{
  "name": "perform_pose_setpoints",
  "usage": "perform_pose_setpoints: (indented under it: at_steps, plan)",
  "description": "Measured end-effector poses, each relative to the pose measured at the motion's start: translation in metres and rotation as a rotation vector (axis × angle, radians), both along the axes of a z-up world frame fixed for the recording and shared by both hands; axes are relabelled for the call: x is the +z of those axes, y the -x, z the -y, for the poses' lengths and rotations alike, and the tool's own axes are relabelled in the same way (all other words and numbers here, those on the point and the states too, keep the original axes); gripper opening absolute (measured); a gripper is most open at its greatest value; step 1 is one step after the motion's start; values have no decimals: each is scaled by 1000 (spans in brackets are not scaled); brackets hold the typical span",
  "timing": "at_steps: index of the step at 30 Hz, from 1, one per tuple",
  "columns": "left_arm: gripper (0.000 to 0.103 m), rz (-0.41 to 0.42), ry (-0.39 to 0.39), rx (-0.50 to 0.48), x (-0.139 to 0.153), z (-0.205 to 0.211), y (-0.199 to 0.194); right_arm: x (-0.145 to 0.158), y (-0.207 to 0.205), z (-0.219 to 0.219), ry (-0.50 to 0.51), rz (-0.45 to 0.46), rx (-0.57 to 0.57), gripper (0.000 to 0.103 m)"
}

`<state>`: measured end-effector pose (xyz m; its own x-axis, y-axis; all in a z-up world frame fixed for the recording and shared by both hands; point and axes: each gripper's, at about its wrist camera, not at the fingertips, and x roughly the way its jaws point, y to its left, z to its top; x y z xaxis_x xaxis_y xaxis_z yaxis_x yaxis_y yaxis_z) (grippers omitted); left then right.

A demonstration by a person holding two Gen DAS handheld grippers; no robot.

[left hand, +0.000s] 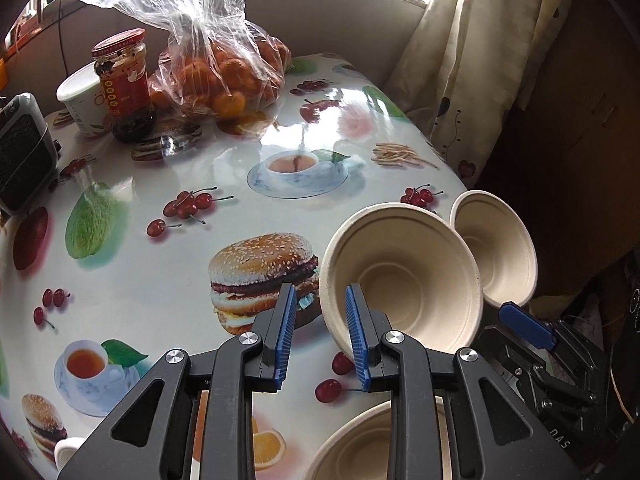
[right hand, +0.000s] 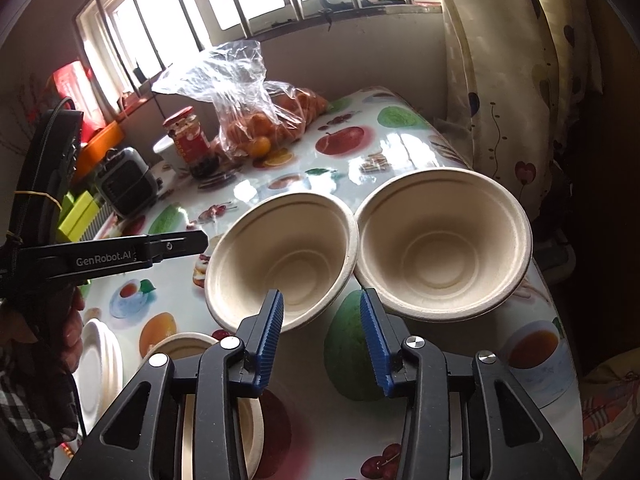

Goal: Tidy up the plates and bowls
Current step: 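Close the left gripper on a bowl rim while the right gripper closes on another bowl rim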

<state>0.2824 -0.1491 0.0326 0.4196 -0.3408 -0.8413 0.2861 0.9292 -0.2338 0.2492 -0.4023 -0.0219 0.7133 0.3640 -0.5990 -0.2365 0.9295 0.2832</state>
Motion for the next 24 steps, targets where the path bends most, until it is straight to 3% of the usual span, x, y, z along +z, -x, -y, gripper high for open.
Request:
perform_pose_setpoints:
  at_steps: [8,15,24]
  plan:
    - [26,-21,10,-1,-8,0,-8,-3,-5,-1,-5,-12,4,35]
    - [22,-36,26,-9,-11,3,-11,-4,-9,-5,-12,-21,17,23]
    - [17,-54,34,-21,-17,7,-14,-6,-12,-5,-16,-26,15,23]
